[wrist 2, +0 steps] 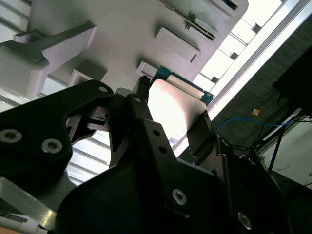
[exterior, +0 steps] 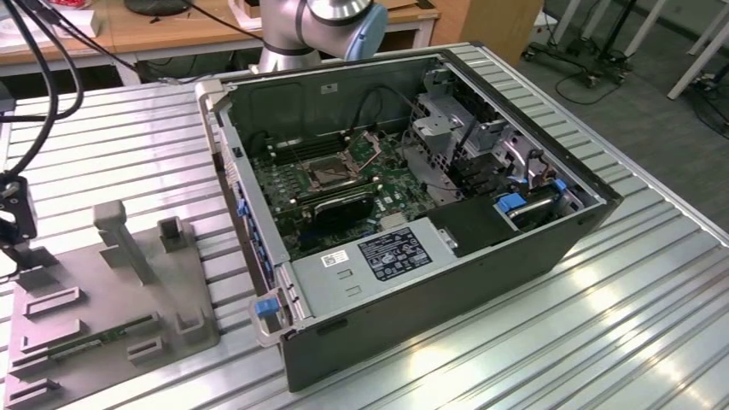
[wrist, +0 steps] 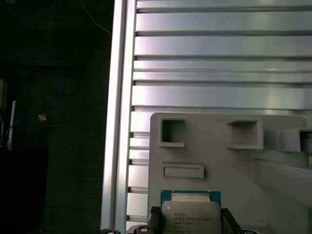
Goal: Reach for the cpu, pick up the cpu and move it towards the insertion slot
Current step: 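Pick up the cpu and move it towards the insertion slot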
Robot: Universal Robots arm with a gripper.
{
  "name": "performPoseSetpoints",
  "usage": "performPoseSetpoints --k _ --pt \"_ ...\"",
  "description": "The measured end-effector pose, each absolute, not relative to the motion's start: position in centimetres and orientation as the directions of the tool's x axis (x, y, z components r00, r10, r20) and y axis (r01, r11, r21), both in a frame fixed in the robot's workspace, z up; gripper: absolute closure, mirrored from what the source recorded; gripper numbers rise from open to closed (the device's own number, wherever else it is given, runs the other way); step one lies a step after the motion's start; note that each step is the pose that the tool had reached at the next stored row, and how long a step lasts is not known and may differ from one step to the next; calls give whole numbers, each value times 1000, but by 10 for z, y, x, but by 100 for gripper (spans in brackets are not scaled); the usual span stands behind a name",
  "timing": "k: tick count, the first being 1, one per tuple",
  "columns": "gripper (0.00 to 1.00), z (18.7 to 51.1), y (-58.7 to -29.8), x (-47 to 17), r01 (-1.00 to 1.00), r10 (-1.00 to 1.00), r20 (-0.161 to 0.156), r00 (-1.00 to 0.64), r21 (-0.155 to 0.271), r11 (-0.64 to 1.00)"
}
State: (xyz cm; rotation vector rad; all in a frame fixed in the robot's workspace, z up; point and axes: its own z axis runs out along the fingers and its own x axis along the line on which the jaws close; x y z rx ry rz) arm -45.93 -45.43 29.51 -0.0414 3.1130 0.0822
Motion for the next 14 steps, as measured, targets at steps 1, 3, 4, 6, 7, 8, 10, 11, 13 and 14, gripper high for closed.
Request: performPoseSetpoints --k 1,3,4,6,7,8,10,11,13,14 --pt "45 298 -454 -459 -27 -26 -28 -999 52 998" --pt "45 303 -454 -459 -27 -26 -28 -999 52 998" --pt "45 305 -454 -459 -27 -26 -28 -999 52 998" --pt "45 310 -454 -459 -27 -26 -28 -999 52 998" --pt "45 312 -454 -459 -27 -26 -28 -999 52 998" --pt "45 315 -454 -459 -27 -26 -28 -999 52 998" --pt "45 319 -454 -459 -27 -26 -28 -999 52 998" --pt "45 320 -454 -459 -27 -26 -28 -999 53 998" --pt "45 320 -454 -459 -27 -26 -28 -999 53 998" --pt "45 320 -454 -459 -27 -26 -28 -999 53 998"
